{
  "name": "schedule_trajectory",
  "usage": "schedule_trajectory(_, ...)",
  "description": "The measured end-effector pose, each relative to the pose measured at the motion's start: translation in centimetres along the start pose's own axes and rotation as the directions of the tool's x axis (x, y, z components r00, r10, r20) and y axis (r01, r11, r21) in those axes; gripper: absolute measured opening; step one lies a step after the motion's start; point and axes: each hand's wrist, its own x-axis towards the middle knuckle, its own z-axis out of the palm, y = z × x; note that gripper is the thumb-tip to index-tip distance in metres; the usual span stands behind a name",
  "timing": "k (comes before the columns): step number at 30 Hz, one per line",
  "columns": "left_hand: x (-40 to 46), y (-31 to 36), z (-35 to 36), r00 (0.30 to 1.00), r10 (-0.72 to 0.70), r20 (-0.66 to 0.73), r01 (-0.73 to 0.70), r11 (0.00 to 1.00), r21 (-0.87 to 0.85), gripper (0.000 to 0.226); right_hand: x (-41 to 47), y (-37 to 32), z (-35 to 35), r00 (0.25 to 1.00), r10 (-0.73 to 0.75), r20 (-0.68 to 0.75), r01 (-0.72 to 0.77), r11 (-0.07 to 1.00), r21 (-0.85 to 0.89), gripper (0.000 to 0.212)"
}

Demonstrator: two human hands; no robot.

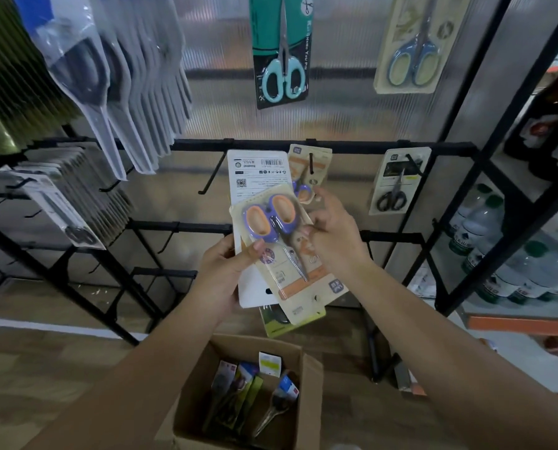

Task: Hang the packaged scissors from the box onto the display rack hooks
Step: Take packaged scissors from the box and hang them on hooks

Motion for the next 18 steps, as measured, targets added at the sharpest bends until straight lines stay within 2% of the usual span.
schedule_trajectory(3,-0.2,0.3,-0.6,1.0,0.027,-0.004,-0.027,0.999,0.018,0.015,0.3,-0.2,0.0,0.999,-0.041,0.002,0.041,0.995,-0.093,0.053)
schedule_trajectory(6,-0.8,0.8,-1.8,0.998,0.048,-0.038,-0.047,0.998,0.03,0.011,0.7,-0.2,-1.1,1.0,0.0,-0.026,-0.002,0.995,-0.095,0.048)
schedule_trajectory(9,-1.4,1.2,-2.9,0.999,0.051,-0.019,-0.049,0.995,0.089,0.013,0.3,-0.6,-2.2,0.994,0.032,0.101,-0.015,0.986,-0.166,0.05)
schedule_trajectory(13,-1.9,0.6,-2.6,0.999,0.041,0.026,-0.044,0.989,0.143,0.016,-0.2,-1.9,-1.5,0.957,-0.024,0.291,0.124,0.936,-0.33,0.044)
schedule_trajectory(15,-2.1,0.1,-1.8,0.998,0.046,0.049,-0.052,0.991,0.121,0.019,0.0,-2.3,-0.9,0.95,-0.109,0.294,0.235,0.868,-0.438,0.039)
schedule_trajectory(17,-2.1,-0.1,-1.3,0.997,0.073,0.007,-0.073,0.993,0.089,0.018,0.4,-2.0,-0.6,0.914,-0.36,0.189,0.402,0.729,-0.553,0.031)
schedule_trajectory(18,-2.0,-0.1,-1.2,0.995,0.089,-0.035,-0.086,0.993,0.075,0.016,0.5,-1.4,-0.5,0.878,-0.469,0.1,0.425,0.664,-0.615,0.032)
